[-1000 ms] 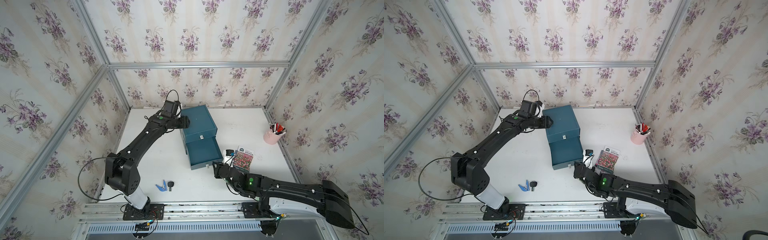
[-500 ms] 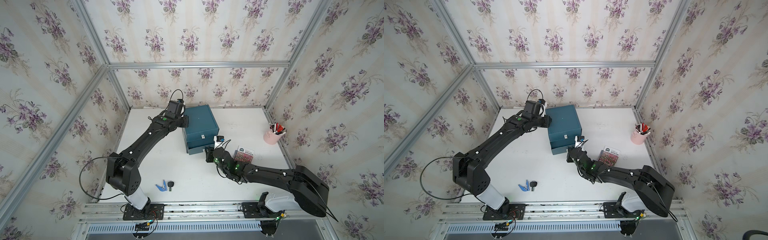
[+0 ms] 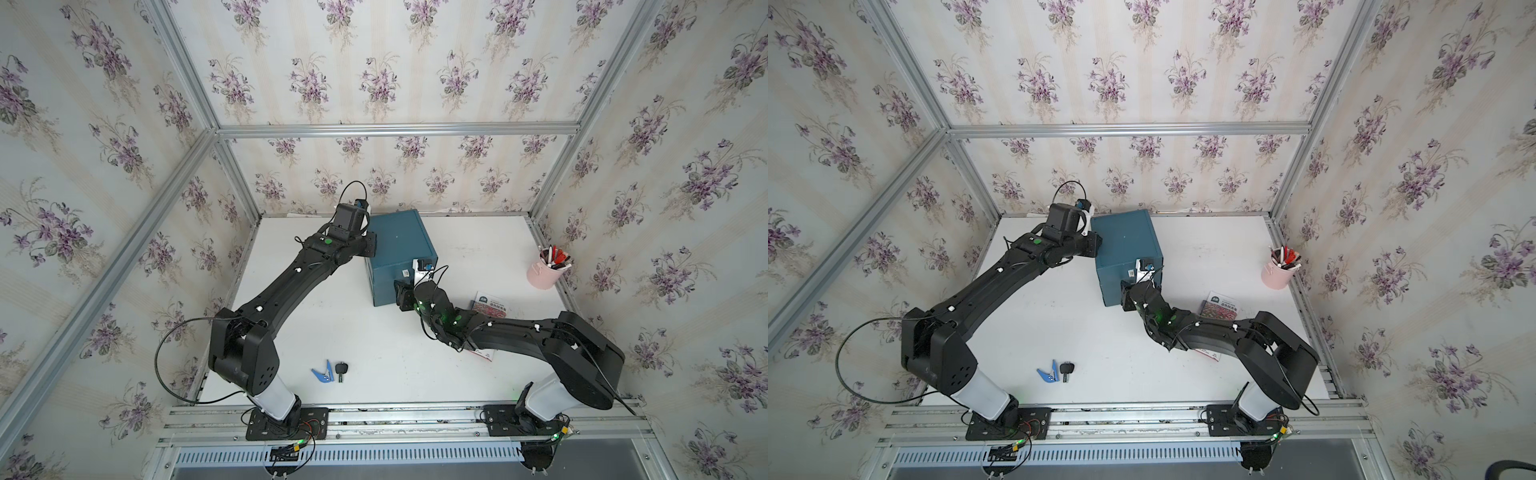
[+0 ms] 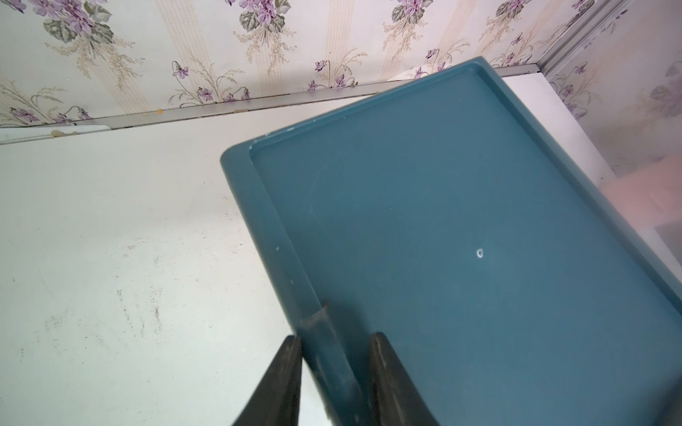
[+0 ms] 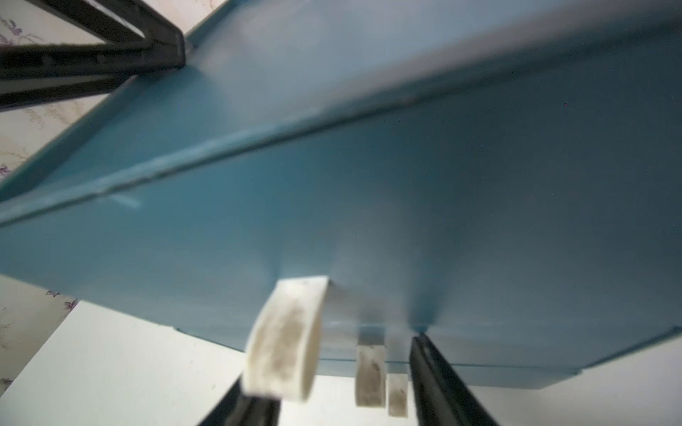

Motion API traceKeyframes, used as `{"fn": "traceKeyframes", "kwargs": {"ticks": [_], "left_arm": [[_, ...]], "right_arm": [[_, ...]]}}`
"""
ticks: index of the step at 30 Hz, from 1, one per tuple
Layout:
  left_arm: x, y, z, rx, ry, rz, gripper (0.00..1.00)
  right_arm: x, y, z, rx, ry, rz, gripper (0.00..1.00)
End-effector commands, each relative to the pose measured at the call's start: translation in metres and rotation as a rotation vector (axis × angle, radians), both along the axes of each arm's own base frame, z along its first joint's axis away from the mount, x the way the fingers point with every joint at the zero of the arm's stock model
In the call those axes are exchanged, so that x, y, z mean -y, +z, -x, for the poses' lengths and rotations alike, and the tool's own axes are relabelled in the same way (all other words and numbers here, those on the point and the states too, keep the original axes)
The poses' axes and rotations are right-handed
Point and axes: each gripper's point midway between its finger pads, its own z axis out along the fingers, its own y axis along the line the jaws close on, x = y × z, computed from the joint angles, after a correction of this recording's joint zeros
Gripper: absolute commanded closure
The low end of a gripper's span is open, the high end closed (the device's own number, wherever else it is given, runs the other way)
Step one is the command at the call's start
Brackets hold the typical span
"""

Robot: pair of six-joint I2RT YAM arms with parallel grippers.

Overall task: Take the seed bags out of the drawer
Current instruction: Close the drawer in the storage box, then move the storage box to the center of the board.

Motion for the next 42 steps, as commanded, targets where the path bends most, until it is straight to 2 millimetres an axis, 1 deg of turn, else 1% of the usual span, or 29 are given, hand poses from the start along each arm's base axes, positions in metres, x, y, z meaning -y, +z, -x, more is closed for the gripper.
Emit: {"fn": "traceKeyframes", "kwargs": {"ticks": [1, 3, 4, 8, 9, 10, 13, 15, 16, 18, 20, 22, 24, 25, 27, 29, 31, 32, 33, 35, 37, 38, 42], "left_arm": [[-0.007, -0.051, 0.054, -0.275, -0.076, -0.075, 0.66], [-0.008, -0.048, 0.054, -0.274, -0.072, -0.067, 0.63], [-0.008, -0.047, 0.055, -0.273, -0.07, -0.059, 0.61], [-0.009, -0.04, 0.056, -0.278, -0.056, 0.0, 0.47], [-0.009, -0.038, 0.056, -0.278, -0.052, 0.024, 0.46], [-0.008, -0.036, 0.056, -0.279, -0.051, 0.047, 0.42], [-0.005, -0.028, 0.058, -0.274, -0.043, 0.105, 0.38], [-0.001, -0.023, 0.06, -0.274, -0.041, 0.145, 0.36], [0.002, -0.02, 0.061, -0.274, -0.046, 0.172, 0.35], [0.008, -0.015, 0.063, -0.278, -0.06, 0.212, 0.34], [0.009, -0.014, 0.063, -0.279, -0.054, 0.223, 0.33], [0.01, -0.016, 0.064, -0.287, -0.052, 0.223, 0.33], [0.009, -0.021, 0.065, -0.298, -0.05, 0.218, 0.33], [0.009, -0.023, 0.066, -0.307, -0.049, 0.214, 0.33], [0.008, -0.026, 0.067, -0.313, -0.05, 0.21, 0.33], [0.008, -0.028, 0.069, -0.318, -0.047, 0.209, 0.34], [0.007, -0.029, 0.069, -0.319, -0.047, 0.21, 0.35], [0.012, -0.026, 0.072, -0.328, -0.066, 0.23, 0.37], [0.012, -0.026, 0.073, -0.329, -0.068, 0.232, 0.38], [0.013, -0.023, 0.075, -0.333, -0.071, 0.234, 0.43], [0.016, -0.02, 0.079, -0.335, -0.081, 0.233, 0.44], [0.019, -0.018, 0.082, -0.332, -0.093, 0.238, 0.49], [0.022, -0.008, 0.094, -0.323, -0.103, 0.25, 0.55]], "right_arm": [[-0.002, 0.01, -0.002, 0.019, -0.003, -0.042, 0.29], [0.003, 0.014, 0.004, 0.015, -0.01, -0.062, 0.27], [0.009, 0.018, 0.009, 0.015, -0.024, -0.069, 0.27], [0.044, 0.033, 0.025, -0.011, -0.105, -0.08, 0.25], [0.053, 0.039, 0.031, -0.013, -0.114, -0.087, 0.24], [0.061, 0.046, 0.036, -0.017, -0.123, -0.09, 0.21], [0.073, 0.074, 0.044, -0.026, -0.116, -0.076, 0.13], [0.075, 0.09, 0.038, -0.058, -0.114, -0.036, 0.07], [0.076, 0.097, 0.032, -0.09, -0.113, -0.01, 0.05], [0.077, 0.112, 0.012, -0.138, -0.108, -0.003, 0.05], [0.082, 0.117, -0.007, -0.184, -0.115, -0.003, 0.06], [0.087, 0.119, -0.027, -0.213, -0.125, 0.005, 0.1], [0.09, 0.112, -0.043, -0.252, -0.136, 0.022, 0.14], [0.088, 0.106, -0.051, -0.277, -0.124, 0.025, 0.16], [0.078, 0.096, -0.058, -0.317, -0.082, 0.02, 0.22], [0.068, 0.088, -0.06, -0.342, -0.045, 0.012, 0.34], [0.065, 0.082, -0.059, -0.361, -0.034, -0.002, 0.43], [0.065, 0.079, -0.056, -0.366, -0.036, -0.013, 0.46], [0.065, 0.079, -0.054, -0.367, -0.032, -0.024, 0.51], [0.063, 0.077, -0.046, -0.383, -0.019, -0.047, 0.6], [0.059, 0.077, -0.036, -0.395, -0.005, -0.057, 0.67], [0.056, 0.076, -0.03, -0.404, 0.003, -0.061, 0.71], [0.048, 0.079, -0.013, -0.433, 0.021, -0.072, 0.78]]}}
